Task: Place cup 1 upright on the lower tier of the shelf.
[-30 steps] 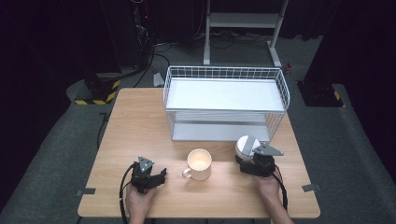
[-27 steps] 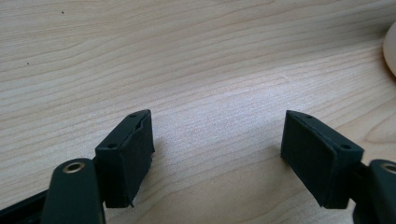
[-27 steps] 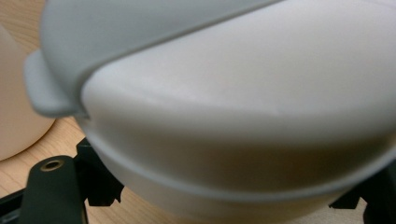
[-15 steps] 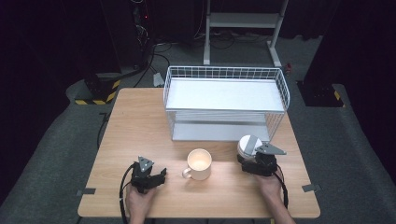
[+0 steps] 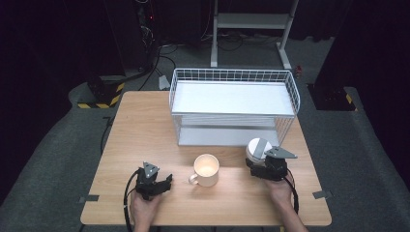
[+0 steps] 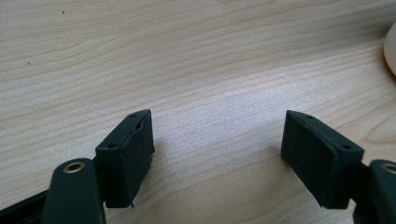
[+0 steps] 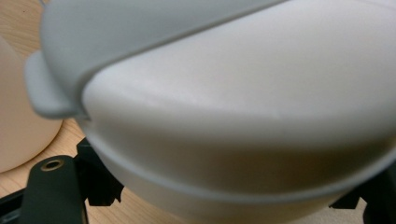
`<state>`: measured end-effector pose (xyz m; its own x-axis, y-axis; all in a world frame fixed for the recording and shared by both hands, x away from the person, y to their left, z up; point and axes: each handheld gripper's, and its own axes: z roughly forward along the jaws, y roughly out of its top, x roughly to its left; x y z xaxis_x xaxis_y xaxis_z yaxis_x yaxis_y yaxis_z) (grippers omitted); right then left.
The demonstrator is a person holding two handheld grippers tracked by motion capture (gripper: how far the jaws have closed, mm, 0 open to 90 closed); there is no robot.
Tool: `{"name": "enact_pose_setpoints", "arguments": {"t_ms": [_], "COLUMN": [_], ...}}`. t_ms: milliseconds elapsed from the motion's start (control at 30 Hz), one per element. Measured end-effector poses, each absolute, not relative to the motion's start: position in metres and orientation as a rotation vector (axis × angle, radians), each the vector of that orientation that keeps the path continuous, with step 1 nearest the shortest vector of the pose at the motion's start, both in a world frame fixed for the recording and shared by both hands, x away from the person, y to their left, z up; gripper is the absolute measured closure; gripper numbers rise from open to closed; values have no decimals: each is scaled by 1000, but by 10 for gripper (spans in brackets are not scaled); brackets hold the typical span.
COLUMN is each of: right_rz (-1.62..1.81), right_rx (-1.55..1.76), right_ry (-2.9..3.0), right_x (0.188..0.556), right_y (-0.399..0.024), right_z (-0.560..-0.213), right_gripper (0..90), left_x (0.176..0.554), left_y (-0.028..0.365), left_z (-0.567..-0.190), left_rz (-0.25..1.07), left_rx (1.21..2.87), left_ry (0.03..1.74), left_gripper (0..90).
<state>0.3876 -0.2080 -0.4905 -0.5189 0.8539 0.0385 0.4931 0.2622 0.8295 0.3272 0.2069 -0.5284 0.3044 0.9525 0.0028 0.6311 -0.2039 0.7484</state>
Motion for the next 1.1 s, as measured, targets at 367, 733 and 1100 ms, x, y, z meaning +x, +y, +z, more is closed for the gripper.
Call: {"name": "enact_pose_setpoints", "arguments": {"t_ms": [367, 733, 1100], "right_rz": [1168, 1176, 1164], "right_rx": [1225, 1235, 1228], "right_ry": [2135, 2147, 2142], "right_x": [395, 405, 420], "right_y": [-203, -199, -196], "right_z": [-483, -482, -473], "right_gripper": [188, 188, 188], "left_x": [327, 327, 327], "left_y": [207, 207, 207], "left_z": [-528, -528, -528], "left_rz": [635, 636, 636], "left_rx": [1926, 1927, 1929], "left_ry": [1405, 1405, 1404], "left_gripper": [254, 254, 253]}}
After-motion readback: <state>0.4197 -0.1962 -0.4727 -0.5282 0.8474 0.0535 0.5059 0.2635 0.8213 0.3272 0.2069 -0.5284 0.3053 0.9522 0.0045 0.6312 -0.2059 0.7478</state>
